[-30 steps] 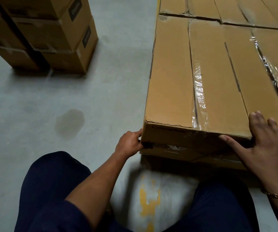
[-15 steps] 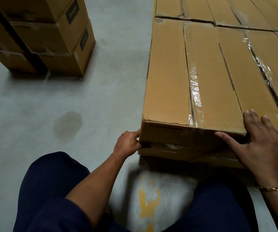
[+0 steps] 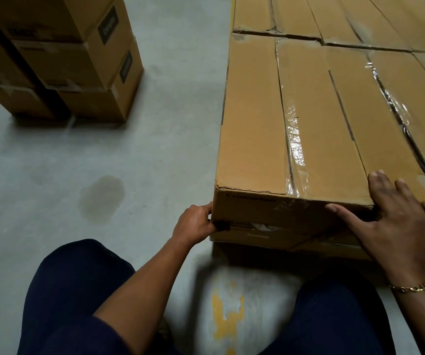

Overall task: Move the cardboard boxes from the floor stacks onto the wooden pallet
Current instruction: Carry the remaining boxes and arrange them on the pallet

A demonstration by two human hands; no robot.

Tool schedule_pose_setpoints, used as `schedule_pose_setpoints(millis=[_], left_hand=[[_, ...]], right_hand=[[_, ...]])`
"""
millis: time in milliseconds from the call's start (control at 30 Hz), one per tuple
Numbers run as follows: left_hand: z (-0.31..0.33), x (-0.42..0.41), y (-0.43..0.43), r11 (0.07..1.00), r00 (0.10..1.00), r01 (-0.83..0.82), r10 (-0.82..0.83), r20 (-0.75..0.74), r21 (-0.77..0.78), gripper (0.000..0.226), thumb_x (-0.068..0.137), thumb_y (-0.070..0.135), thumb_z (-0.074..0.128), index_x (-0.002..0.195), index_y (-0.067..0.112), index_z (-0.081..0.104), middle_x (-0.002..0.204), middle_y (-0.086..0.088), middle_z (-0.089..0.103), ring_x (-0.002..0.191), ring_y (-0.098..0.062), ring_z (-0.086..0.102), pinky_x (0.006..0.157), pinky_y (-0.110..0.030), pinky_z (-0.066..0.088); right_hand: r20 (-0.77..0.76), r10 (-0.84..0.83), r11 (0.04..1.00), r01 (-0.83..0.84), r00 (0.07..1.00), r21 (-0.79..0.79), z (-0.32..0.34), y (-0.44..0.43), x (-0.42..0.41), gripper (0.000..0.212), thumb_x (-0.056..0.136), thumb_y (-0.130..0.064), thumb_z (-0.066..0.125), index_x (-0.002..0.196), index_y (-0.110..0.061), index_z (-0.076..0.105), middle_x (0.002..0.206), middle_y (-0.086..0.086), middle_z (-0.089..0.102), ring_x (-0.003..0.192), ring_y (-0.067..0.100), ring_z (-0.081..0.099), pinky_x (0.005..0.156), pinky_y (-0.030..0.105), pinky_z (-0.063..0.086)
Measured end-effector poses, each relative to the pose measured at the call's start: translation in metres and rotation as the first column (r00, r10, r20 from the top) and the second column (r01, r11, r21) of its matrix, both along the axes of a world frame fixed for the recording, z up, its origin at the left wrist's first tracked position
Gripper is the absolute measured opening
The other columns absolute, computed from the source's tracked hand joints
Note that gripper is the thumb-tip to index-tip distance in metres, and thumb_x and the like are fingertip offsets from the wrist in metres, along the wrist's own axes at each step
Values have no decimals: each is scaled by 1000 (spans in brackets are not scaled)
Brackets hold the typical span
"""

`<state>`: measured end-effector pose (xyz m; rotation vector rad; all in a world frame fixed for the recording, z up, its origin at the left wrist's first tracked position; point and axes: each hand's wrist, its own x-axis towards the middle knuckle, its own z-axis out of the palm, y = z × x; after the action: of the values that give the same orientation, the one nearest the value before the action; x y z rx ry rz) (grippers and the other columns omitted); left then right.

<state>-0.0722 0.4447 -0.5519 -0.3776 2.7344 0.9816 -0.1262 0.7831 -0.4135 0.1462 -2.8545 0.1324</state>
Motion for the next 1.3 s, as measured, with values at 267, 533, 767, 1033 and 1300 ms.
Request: schedule_pose_setpoints(millis=[267, 533, 767, 1033, 1300], left_hand=[[52, -30, -39, 980, 905, 195, -198, 376, 47, 82, 89, 10, 71, 159, 20, 31, 158, -7, 43, 139, -27, 47, 109, -37, 43], [161, -55, -19, 587, 937, -208, 350, -13, 782, 57, 101, 57, 45, 152, 33, 42, 155, 9, 44, 139, -17, 45, 110, -47, 41], [142, -68, 1, 820, 982, -96, 171, -82, 565, 78, 95, 70, 46, 159, 48, 7, 161, 15, 35, 142, -18, 44, 117, -50, 36], [153, -63, 1, 903, 992, -97, 122, -34, 419, 79, 89, 78, 36, 152, 61, -8, 156, 17, 43, 132, -18, 55, 110, -46, 45], [190, -69, -3, 945, 991, -58, 16, 133, 321, 78, 96, 72, 31, 150, 55, -23, 166, 15, 23, 139, -20, 49, 108, -42, 47]], right_hand=[[112, 12, 997, -3, 994, -75, 14, 0, 1, 105, 79, -95, 23, 154, -24, 40, 163, -3, 34, 151, 20, 28, 118, 55, 20], [257, 18, 992, 14, 966, -121, 33, -17, -37, 101, 82, -89, 6, 163, -27, 13, 170, -9, 6, 156, 13, 7, 124, 49, 7], [318, -41, 999, 50, 947, -19, 24, -25, -42, 99, 83, -87, -3, 163, -28, 2, 170, -11, -5, 157, 11, -3, 125, 46, 9], [385, -82, 997, 75, 919, 34, 30, -30, -41, 87, 92, -78, -6, 161, -26, -10, 169, -9, -13, 157, 14, -9, 126, 47, 9], [585, -112, 994, 81, 804, 78, 51, -34, -48, 95, 84, -79, -19, 160, -22, -18, 164, -6, -30, 154, 17, -22, 126, 50, 3]])
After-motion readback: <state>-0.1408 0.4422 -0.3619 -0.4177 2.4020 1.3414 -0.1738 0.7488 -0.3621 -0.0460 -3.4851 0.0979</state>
